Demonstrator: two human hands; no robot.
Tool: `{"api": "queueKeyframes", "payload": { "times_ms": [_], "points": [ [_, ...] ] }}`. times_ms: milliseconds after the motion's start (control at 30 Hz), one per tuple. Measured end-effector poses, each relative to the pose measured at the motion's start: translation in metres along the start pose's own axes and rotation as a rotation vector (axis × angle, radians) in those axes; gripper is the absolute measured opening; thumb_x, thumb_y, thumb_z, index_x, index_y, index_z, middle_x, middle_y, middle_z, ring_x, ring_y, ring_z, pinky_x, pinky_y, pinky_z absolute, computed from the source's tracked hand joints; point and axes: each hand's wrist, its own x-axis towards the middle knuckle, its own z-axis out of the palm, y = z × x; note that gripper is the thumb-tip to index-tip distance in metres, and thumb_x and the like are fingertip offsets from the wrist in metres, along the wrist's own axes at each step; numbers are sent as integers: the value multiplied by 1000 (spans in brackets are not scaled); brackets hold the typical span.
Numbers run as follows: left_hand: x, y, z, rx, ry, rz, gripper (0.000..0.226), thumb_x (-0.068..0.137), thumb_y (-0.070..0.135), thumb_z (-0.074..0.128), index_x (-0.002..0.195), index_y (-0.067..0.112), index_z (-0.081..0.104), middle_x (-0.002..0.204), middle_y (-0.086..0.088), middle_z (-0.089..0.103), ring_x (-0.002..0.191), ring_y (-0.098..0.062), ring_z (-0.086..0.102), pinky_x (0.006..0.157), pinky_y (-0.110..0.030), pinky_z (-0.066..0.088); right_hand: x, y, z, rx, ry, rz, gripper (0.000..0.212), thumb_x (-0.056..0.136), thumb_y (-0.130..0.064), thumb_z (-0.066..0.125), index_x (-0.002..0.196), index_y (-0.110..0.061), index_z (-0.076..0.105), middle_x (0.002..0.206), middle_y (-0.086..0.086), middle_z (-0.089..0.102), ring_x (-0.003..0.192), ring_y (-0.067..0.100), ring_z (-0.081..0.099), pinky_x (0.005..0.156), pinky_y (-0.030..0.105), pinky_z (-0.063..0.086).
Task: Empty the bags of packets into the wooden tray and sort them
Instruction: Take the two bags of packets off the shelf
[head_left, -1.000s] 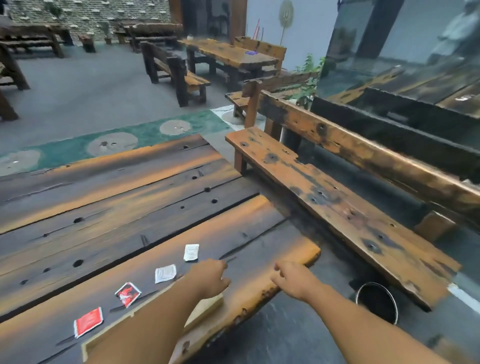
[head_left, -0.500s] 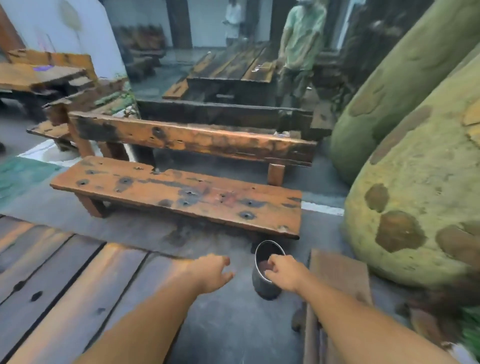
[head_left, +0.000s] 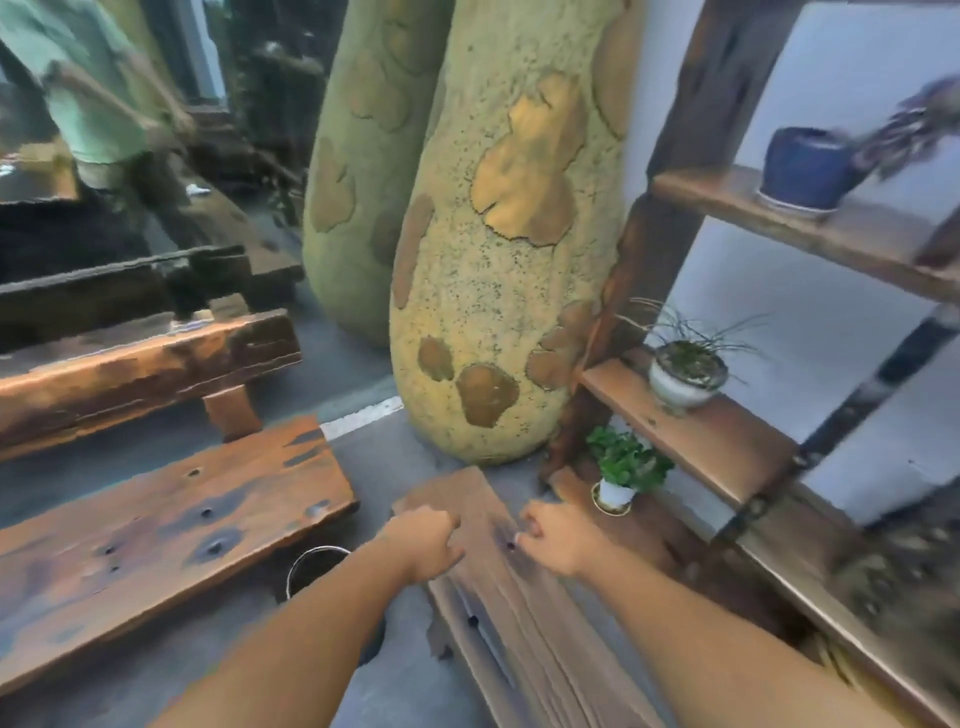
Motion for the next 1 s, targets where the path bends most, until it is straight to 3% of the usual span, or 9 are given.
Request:
{"api": "queueKeyframes", "payload": {
  "times_ms": [67,167,367,633,733,867,1000],
  "points": [
    [20,20,-7,26,-30,106,50,94,48,44,131,16,54,126,-14,64,123,-34,55,99,-41,46,-20,19,-9,27,32,112,21,91,-39,55,94,-18,58,95,6,65,106,31,62,79,34,46],
    [42,60,-17,84,-50,258,45,96,47,44,126,15,57,122,-13,64,118,-33,57,95,-41,48,-51,52,-23,52,60,258,40,91,-44,54,117,-14,59,118,11,66,113,32,60,90,36,49],
    [68,168,-37,206,-38,492,40,96,42,47,113,8,59,118,-17,64,112,-36,58,87,-40,46,-120,114,-56,73,109,450,33,88,-39,55,101,-11,66,110,13,70,102,33,63,77,34,45],
    [94,320,-66,254,-8,710,41,93,46,50,107,11,67,112,-14,69,106,-35,63,85,-39,51,-208,206,-112,149,230,609,35,89,-42,58,108,-13,66,113,10,68,106,31,62,89,37,52],
    [102,369,-80,248,40,726,40,92,46,49,103,13,69,102,-15,71,99,-36,65,80,-38,52,-230,246,-135,205,268,648,34,84,-43,58,105,-18,67,109,5,68,101,27,63,87,37,52],
    [111,421,-100,245,73,723,34,92,46,51,100,16,67,107,-12,70,101,-33,64,83,-37,52,-257,288,-175,298,375,670,24,84,-41,63,93,-20,69,94,0,70,86,19,64,80,36,53],
    [122,464,-132,256,95,768,30,92,44,52,101,20,68,106,-6,71,98,-28,64,85,-39,53,-279,319,-216,269,429,675,26,87,-42,62,96,-18,68,97,3,70,89,20,65,81,36,52]
  ]
}}
